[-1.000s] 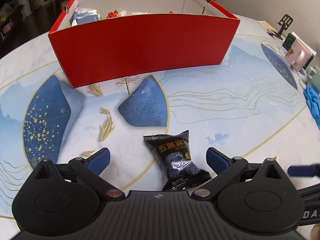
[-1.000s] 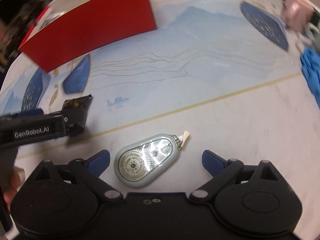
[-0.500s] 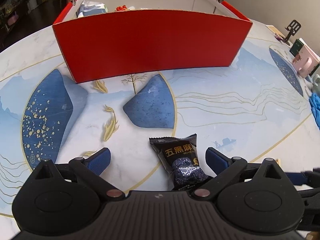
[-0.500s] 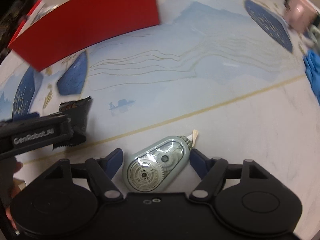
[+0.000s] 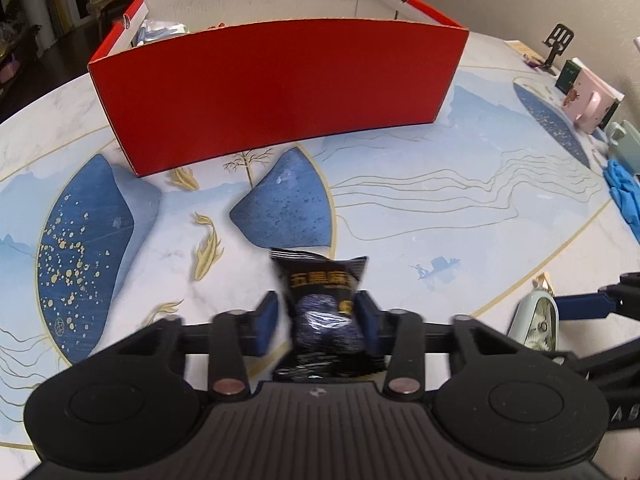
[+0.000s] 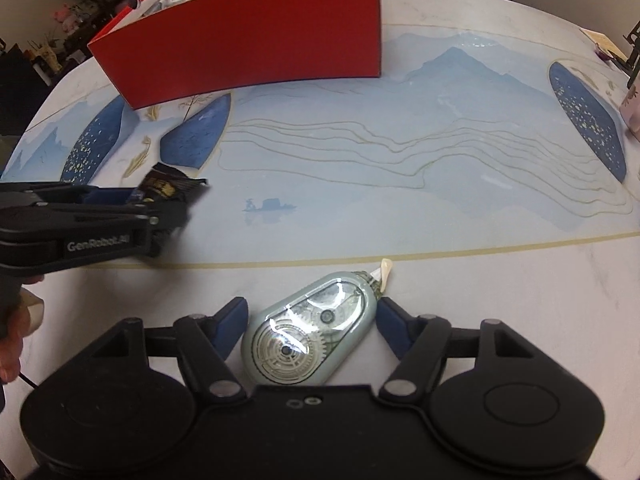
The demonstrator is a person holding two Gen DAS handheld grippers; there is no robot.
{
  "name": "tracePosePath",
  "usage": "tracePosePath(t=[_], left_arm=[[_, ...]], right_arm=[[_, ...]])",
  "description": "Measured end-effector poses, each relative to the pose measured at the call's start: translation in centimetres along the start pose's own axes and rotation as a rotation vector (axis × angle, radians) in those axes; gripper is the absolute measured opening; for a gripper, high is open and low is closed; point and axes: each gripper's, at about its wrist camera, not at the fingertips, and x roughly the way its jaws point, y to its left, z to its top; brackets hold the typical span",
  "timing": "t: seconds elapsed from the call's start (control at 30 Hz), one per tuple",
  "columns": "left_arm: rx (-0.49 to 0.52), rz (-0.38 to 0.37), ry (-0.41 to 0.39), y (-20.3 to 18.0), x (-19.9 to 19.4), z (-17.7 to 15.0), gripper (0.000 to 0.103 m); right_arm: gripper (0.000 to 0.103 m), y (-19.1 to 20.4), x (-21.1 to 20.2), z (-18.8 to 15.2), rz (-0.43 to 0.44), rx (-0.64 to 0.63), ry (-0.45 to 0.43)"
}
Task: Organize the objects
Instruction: 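Grasp the black snack bag with the left gripper while the right grasps the tape dispenser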
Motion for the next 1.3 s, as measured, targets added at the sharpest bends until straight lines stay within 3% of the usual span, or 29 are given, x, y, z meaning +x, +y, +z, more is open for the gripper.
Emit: tracePosePath(t=[0.03, 0.07, 0.17, 0.27, 0.33, 0.47, 0.53, 0.6, 0.63, 0.9, 1.1, 1.3], left_arm=[[0.0, 0.003, -0.003, 0.0, -0.1, 0.0, 0.035], [0.001, 0.006, -0.005, -0.1, -0.2, -0.1, 0.034], [-0.014, -0.002, -0.002, 0.1, -0.4, -0.2, 0.034], [-0.029, 0.002, 0.003, 0.3, -0.5, -0.3, 0.034], [-0.046, -0.002, 0.008, 0.6, -0.6, -0.4, 0.034], [-0.061, -0.004, 0.014, 1.1, -0.8, -0.6, 0.034], [-0.067, -0.006, 0.017, 1.2, -0.9, -0.8, 0.034], [-0.065, -0.01, 0.02, 1.2, -1.0, -1.0, 0.034], [-0.065, -0.013, 0.022, 1.2, -1.1, -1.1, 0.034], [-0.053, -0.022, 0.027, 0.7, -1.7, -1.8, 0.034], [-0.056, -0.026, 0.029, 0.5, -2.0, -2.1, 0.034], [-0.072, -0.033, 0.031, 0.4, -2.3, -2.6, 0.034]], right_arm=[[0.068, -0.3, -0.2, 0.0, 0.006, -0.001, -0.007], [0.039, -0.5, -0.4, 0.0, 0.008, -0.005, -0.017], [0.023, -1.0, -0.8, 0.5, 0.031, -0.004, -0.027], [0.023, -1.4, -0.8, 0.7, 0.012, -0.017, -0.029], [0.023, -2.1, -1.1, 0.6, 0.062, 0.001, -0.009], [0.035, -2.3, -1.9, -0.2, 0.103, -0.059, 0.006], [0.043, -2.4, -2.1, -0.8, 0.101, -0.101, 0.023], [0.068, -2.4, -2.2, -1.5, 0.095, -0.129, 0.033], [0.072, -2.4, -2.4, -1.8, 0.093, -0.142, 0.03], [0.069, -1.5, -2.0, -3.7, 0.062, -0.246, 0.046], [0.054, -0.1, -1.9, -4.6, -0.012, -0.376, 0.019], [0.051, 0.1, -2.0, -4.6, -0.007, -0.377, 0.007]])
